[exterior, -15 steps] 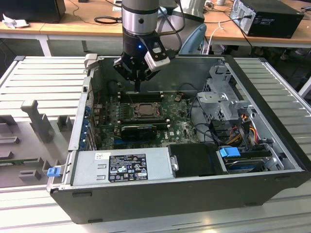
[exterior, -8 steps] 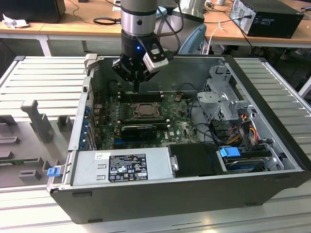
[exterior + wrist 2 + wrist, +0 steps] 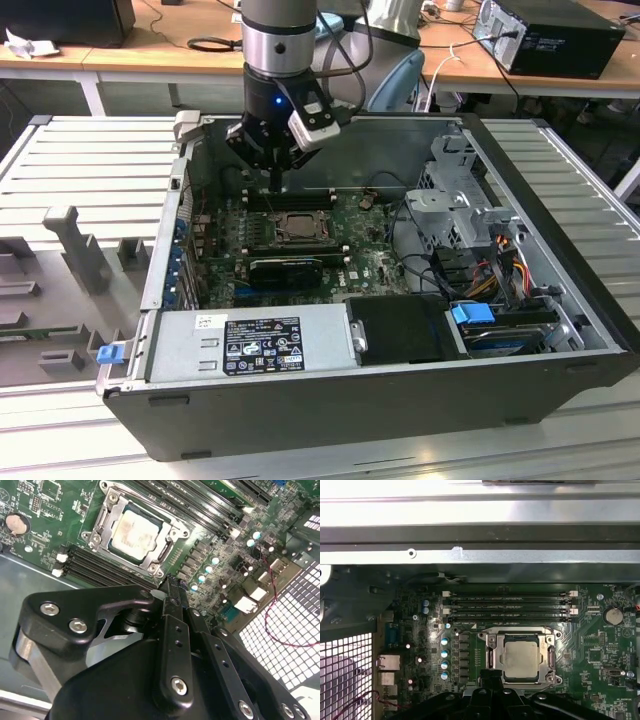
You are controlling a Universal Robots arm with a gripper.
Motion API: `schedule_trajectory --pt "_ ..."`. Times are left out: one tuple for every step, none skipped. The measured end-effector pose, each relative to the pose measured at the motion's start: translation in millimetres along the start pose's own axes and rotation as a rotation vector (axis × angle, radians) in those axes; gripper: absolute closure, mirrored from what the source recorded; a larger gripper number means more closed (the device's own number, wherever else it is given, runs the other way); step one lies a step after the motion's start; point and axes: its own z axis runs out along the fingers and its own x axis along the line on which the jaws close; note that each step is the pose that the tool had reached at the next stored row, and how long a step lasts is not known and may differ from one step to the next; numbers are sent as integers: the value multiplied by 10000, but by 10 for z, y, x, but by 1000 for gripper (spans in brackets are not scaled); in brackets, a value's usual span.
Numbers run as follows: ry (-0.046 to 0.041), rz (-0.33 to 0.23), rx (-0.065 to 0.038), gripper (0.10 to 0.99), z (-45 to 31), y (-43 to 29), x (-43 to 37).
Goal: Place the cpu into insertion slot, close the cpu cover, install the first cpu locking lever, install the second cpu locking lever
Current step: 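Install the first cpu locking lever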
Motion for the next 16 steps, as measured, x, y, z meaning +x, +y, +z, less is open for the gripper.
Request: schedule_trajectory --pt "1 0 1 980 1 0 3" --pt "0 0 0 980 4 0 7" --pt "0 -1 0 980 8 -1 12" --pt "0 -1 0 980 10 -1 16" --pt "0 -1 1 980 12 -1 18" --pt "0 -1 0 980 15 -1 22" --pt "0 -2 1 980 18 -1 24" --pt "0 -2 0 980 20 -1 27" --pt "0 -2 1 980 22 -1 29" --pt "0 -2 0 980 25 -2 31" --pt "0 -2 0 980 27 -2 33" --pt "0 -1 1 980 29 -2 36" --pt "0 -2 1 980 31 -2 38" --pt "0 -3 1 980 33 -2 40" --pt "0 -3 1 980 35 -2 42" --pt "0 -3 1 980 37 -2 43"
